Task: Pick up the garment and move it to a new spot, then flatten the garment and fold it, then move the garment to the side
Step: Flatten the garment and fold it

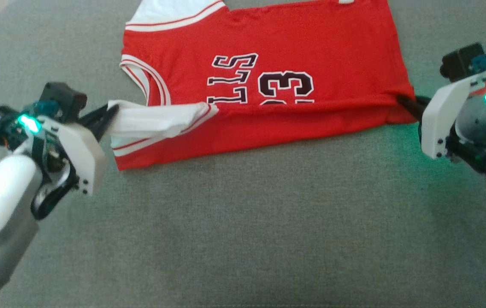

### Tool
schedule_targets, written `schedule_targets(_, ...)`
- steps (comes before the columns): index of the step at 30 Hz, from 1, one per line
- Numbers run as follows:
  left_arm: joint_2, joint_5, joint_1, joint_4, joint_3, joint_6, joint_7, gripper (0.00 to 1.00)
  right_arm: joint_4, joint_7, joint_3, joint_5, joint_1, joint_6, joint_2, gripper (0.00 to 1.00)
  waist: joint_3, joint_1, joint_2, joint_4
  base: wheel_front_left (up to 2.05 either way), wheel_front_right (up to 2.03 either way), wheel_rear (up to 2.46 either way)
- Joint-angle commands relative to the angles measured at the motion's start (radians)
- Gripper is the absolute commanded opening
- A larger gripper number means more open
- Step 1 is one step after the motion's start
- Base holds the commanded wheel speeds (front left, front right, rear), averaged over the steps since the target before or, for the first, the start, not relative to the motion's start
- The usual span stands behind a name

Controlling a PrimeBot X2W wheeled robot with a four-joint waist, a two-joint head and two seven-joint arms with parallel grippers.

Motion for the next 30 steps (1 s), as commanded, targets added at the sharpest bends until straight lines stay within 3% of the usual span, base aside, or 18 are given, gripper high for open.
schedule_targets(1,0.036,0.009,-0.077,0.005,0.029,-0.004,0.000,0.00,-0.010,-0.001,-0.010,-0.014,-0.032,-0.001,-0.003,0.00,0.021,-0.0003,0.0000,-0.004,0.00,0.00,0.00)
schedule_targets(8,-0.003,0.022,-0.203,0.142,-0.051,-0.005,-0.060,0.00,0.049,-0.028,-0.017,-0.063,-0.096,-0.001,0.034,0.00,0.064,-0.0003,0.0000,0.000,0.00,0.00,0.00)
schedule_targets(9,-0.014,0.034,-0.220,0.165,-0.049,-0.004,-0.091,0.08,0.060,-0.047,-0.020,-0.078,-0.105,-0.001,0.038,0.81,0.067,-0.0003,0.0000,0.001,0.00,0.00,0.00)
schedule_targets(10,-0.027,0.046,-0.234,0.188,-0.047,0.002,-0.124,0.41,0.077,-0.062,-0.031,-0.084,-0.110,-0.001,0.046,1.00,0.069,-0.0003,0.0000,0.002,0.00,0.00,0.00)
schedule_targets(11,-0.041,0.056,-0.245,0.213,-0.044,0.012,-0.156,0.83,0.088,-0.083,-0.040,-0.091,-0.115,-0.001,0.055,1.00,0.070,-0.0003,0.0000,0.003,0.00,0.00,0.00)
schedule_targets(12,-0.053,0.072,-0.256,0.236,-0.043,0.024,-0.192,1.00,0.102,-0.119,-0.061,-0.094,-0.123,-0.001,0.067,1.00,0.070,-0.0003,0.0000,0.004,0.00,0.00,0.00)
schedule_targets(18,-0.131,0.112,-0.278,0.337,0.003,0.123,-0.471,1.00,0.168,-0.368,-0.156,-0.134,-0.137,-0.001,0.170,1.00,0.031,-0.0003,0.0000,0.007,0.00,0.00,0.00)
schedule_targets(19,-0.152,0.103,-0.265,0.354,0.032,0.155,-0.557,1.00,0.190,-0.461,-0.189,-0.159,-0.137,-0.001,0.196,1.00,0.006,-0.0003,0.0000,0.007,0.00,0.00,0.00)
schedule_targets(24,-0.186,0.098,-0.179,0.286,0.116,0.221,-0.612,1.00,0.215,-0.663,-0.294,-0.205,-0.089,-0.001,0.265,1.00,-0.067,-0.0003,0.0000,0.015,0.00,0.00,0.00)
schedule_targets(27,-0.197,0.139,-0.063,0.125,0.195,0.253,-0.613,1.00,0.177,-0.691,-0.365,-0.269,-0.022,-0.001,0.303,1.00,-0.107,-0.0003,0.0000,0.019,0.00,0.00,0.00)
schedule_targets(30,-0.219,0.190,0.092,-0.013,0.264,0.290,-0.614,1.00,0.044,-0.694,-0.505,-0.359,0.095,-0.001,0.355,1.00,-0.135,-0.0003,0.0000,0.022,0.00,0.00,0.00)
